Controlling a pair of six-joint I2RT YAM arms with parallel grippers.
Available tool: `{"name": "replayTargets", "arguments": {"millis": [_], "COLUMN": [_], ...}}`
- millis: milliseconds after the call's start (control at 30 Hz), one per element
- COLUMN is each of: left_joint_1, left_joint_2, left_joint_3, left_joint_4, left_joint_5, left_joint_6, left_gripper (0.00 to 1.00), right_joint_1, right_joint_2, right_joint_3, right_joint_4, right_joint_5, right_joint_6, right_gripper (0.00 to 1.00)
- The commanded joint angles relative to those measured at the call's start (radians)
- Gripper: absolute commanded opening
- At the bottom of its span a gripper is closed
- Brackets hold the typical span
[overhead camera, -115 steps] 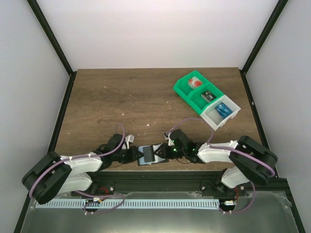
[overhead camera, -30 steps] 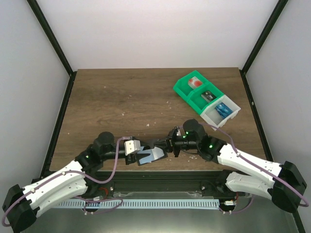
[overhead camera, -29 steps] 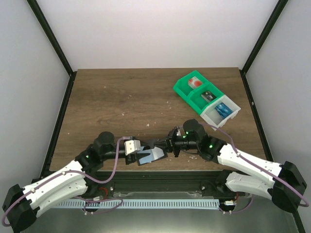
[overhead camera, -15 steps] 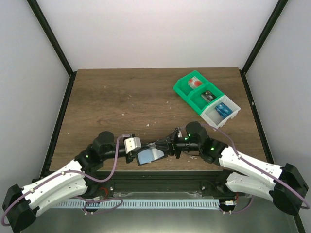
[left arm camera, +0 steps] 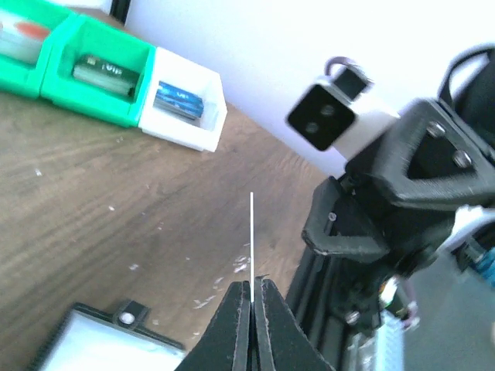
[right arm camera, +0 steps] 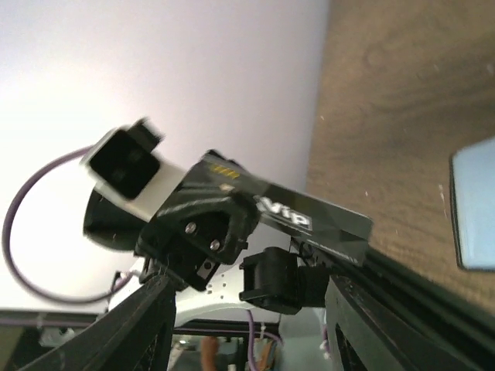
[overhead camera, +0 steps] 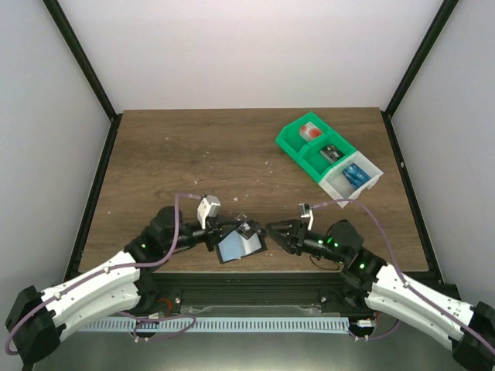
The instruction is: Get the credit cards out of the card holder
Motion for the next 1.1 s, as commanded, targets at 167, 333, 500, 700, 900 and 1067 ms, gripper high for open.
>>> {"name": "replayTargets", "arguments": {"millis": [167,333,500,700,900,1067], "left_joint_1": [0.019,0.021,0.022,0.022,0.022,0.022], "left_joint_2": [0.095,0.078,0.045,0.034,0.033,0.024], "left_joint_3": [-0.003,-0.084,-0.108,-0.119,-0.137,-0.152], "left_joint_4": [0.311,0.431,0.439,0.421,0.392,0.390], "left_joint_5": [0.047,-0.063,-0.112,-0.124,-0.124,-0.122], "left_joint_6": [-0.772,-1.085,-1.249,-1.354,-1.417,-1.454], "left_gripper": [0.00,0.00,0.00,0.00,0.00,0.00], "right_joint_1": [-0.001,-0.001,-0.001,-0.002,-0.001,-0.001], "right_joint_2": [-0.120,-0.084,-0.039,0.076,0.196,0.263], "right_joint_3": [-0.035,0.002,0.032,0.053,0.121,0.137], "right_joint_4": [0.138,0.117,0.053,0.174,0.241,0.276], "right_joint_5": [0.009,0.002,0.029,-0.011,-0.041,-0.052], "right_joint_6": [-0.305,-0.261,-0.151,-0.088,-0.054,0.011], "right_gripper": [0.53,0.57,0.61,0.48,0.44,0.39]}}
